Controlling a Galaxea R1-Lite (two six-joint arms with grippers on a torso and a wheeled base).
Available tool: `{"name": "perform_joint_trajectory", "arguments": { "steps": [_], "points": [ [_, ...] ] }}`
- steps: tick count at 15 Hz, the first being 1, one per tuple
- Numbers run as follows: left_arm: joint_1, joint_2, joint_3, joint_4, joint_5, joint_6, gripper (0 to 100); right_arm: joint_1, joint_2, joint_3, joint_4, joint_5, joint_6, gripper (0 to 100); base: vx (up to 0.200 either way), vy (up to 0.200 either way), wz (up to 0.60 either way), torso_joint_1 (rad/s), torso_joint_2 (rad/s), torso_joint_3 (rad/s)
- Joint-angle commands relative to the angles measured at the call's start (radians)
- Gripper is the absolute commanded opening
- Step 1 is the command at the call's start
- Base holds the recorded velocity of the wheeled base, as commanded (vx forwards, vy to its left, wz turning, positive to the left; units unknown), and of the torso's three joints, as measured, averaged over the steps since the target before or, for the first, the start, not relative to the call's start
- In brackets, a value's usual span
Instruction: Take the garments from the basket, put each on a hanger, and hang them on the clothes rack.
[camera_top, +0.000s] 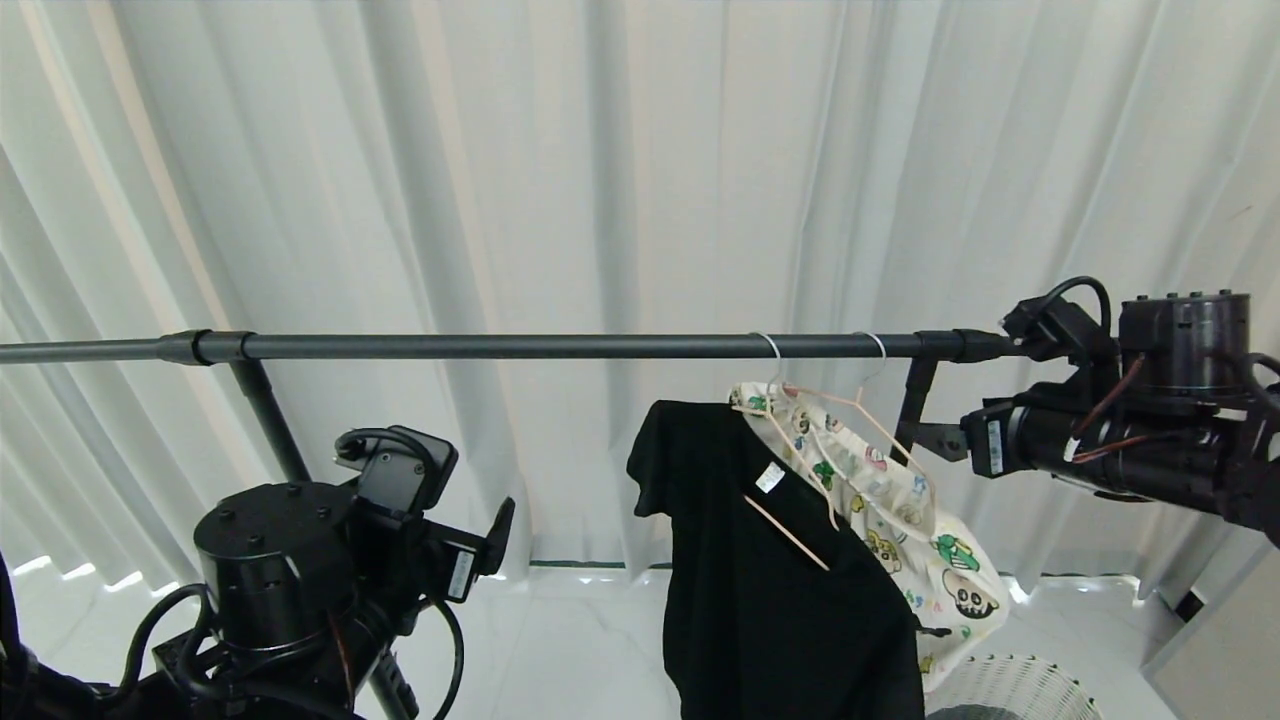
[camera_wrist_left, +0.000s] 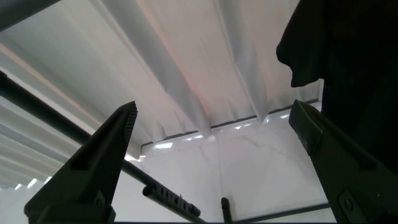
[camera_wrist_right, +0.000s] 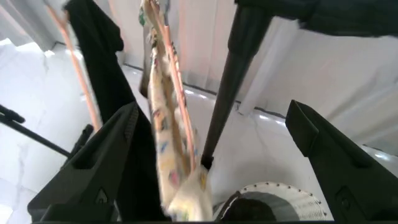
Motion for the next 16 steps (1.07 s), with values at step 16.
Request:
{"name": "perform_joint_trajectory", "arguments": {
  "steps": [16],
  "points": [
    [0.276,-0.208,0.098,0.0,0.007,0.003,100,-0.227,-0.453,0.158,0.325,-0.224,-0.352,100,-0.138,0.0,0.0,0.0,0.0,0.002]
  ]
}}
